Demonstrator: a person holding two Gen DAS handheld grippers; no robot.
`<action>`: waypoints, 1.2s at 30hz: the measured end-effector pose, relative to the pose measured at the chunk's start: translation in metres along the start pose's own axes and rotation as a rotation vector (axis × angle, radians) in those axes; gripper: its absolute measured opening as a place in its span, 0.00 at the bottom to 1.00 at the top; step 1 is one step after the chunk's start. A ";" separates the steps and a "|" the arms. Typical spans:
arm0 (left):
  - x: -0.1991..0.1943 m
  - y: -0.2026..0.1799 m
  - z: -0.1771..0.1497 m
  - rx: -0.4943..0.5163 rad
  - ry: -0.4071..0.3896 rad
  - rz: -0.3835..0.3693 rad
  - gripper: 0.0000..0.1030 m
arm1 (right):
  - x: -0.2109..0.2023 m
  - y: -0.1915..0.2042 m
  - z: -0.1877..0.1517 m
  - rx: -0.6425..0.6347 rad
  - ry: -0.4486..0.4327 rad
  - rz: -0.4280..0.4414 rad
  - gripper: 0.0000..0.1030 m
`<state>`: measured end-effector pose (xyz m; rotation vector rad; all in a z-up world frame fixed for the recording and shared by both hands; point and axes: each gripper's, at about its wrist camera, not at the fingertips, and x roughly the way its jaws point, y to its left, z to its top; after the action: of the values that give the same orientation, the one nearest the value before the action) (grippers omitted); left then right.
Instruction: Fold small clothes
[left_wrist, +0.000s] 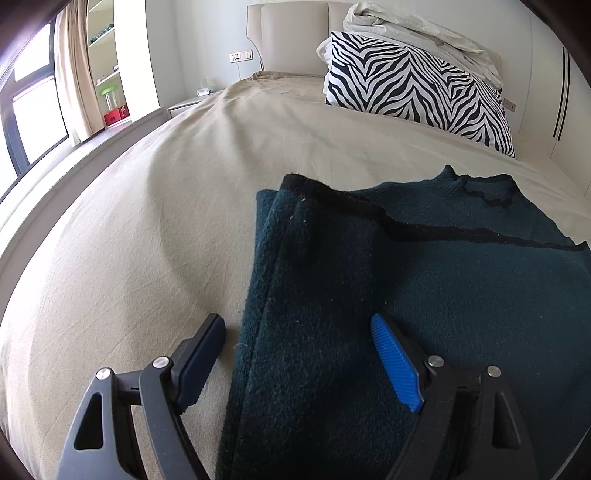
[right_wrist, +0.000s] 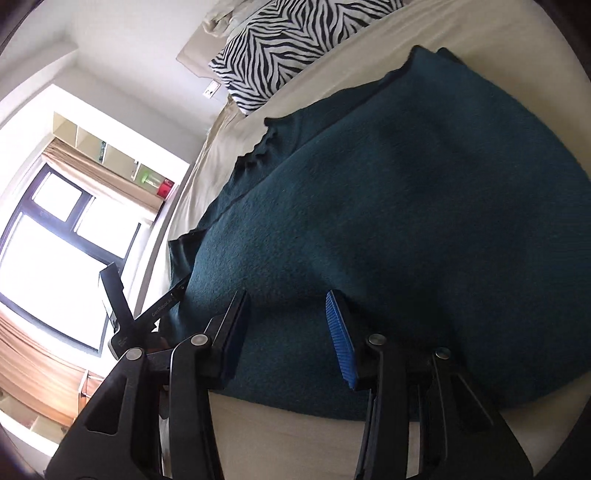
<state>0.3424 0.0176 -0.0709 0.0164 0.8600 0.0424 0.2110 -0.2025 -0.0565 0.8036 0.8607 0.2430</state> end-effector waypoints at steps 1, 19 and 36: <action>0.000 0.000 0.000 0.000 0.000 0.000 0.82 | -0.011 -0.007 0.001 0.020 -0.028 -0.019 0.39; 0.000 0.001 0.000 0.002 -0.002 0.002 0.83 | -0.137 -0.068 -0.016 0.199 -0.306 -0.200 0.44; 0.001 0.000 0.000 0.004 -0.010 0.011 0.83 | -0.078 0.017 -0.021 0.011 -0.153 0.006 0.53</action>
<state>0.3424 0.0178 -0.0715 0.0249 0.8499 0.0512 0.1468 -0.2178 -0.0073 0.8241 0.7159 0.1802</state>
